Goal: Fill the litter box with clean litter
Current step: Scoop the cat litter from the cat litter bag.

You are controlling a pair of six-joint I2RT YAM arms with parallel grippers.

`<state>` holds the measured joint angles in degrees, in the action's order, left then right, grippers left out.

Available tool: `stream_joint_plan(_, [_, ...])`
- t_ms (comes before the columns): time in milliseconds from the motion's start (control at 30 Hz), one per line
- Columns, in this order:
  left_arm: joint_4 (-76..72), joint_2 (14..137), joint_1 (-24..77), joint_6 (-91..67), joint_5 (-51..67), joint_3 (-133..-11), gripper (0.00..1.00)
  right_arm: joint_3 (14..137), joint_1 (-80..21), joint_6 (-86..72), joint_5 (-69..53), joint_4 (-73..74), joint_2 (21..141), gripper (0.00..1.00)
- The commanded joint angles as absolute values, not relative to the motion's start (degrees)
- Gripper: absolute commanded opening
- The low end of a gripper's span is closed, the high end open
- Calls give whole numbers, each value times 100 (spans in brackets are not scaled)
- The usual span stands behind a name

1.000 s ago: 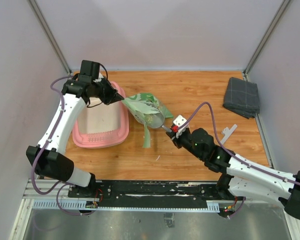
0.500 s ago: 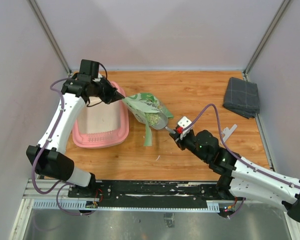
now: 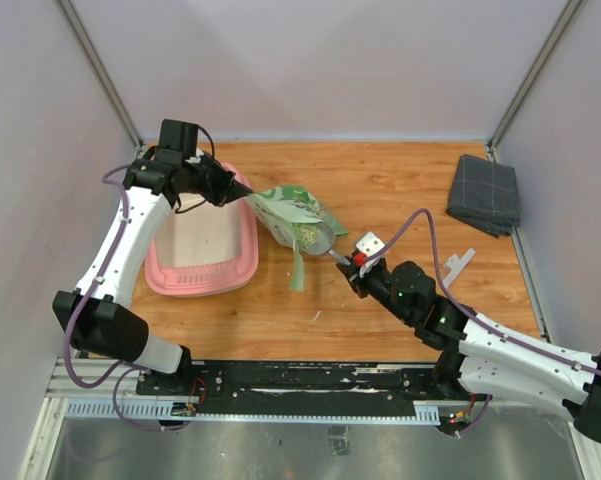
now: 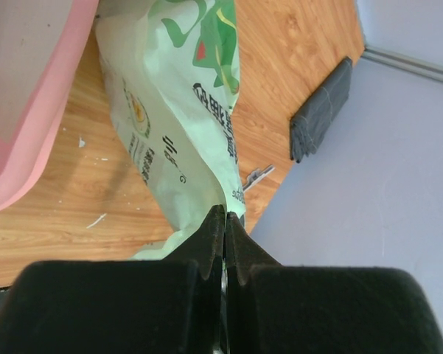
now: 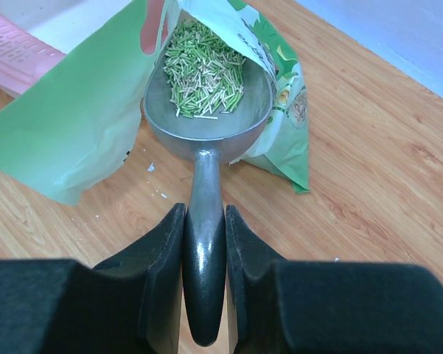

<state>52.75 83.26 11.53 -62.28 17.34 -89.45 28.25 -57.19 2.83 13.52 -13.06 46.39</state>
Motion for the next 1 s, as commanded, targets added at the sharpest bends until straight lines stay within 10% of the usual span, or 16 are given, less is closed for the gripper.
stream_joint_plan(0, [4461,7985,1104,-6713,2327,-8963,0,2815,-5726,136,1367,-1870,4408,1])
stream_joint_plan(967, [4447,8229,1046,-6604,2115,-9135,0,2802,-5722,497,1266,-579,3023,1])
